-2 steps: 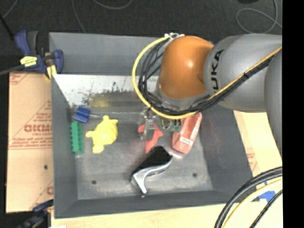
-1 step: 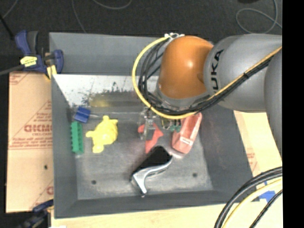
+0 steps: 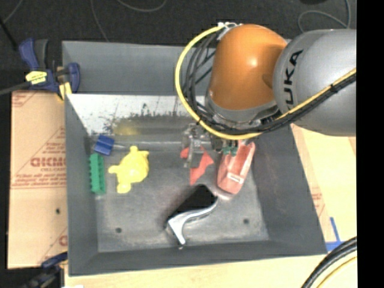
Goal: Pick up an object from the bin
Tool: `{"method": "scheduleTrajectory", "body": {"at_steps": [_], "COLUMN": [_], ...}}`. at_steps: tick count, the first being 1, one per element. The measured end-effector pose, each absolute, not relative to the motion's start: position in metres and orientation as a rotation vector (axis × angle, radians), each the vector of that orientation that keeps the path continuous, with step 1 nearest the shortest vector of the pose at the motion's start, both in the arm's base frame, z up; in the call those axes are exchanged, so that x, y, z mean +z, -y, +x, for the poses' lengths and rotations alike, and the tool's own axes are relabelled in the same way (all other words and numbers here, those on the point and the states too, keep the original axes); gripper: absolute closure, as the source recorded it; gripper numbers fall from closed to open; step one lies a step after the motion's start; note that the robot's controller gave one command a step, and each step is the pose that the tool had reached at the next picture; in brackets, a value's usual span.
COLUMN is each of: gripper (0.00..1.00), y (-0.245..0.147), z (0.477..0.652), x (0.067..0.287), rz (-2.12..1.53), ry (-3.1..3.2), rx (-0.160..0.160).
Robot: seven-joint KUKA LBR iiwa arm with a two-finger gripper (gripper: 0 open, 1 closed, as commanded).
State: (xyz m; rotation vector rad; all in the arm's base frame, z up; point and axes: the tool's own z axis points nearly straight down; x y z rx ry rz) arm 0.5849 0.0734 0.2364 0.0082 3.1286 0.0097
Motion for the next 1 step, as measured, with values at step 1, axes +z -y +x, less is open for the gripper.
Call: {"method": "scheduleTrajectory", "body": {"at_steps": [1], "gripper": [1.0], "y": [-0.0653], "z": [0.5727], "x": [0.3124], "rz": [-0.079], "ry": [-3.12], "rx": [0.01]}}
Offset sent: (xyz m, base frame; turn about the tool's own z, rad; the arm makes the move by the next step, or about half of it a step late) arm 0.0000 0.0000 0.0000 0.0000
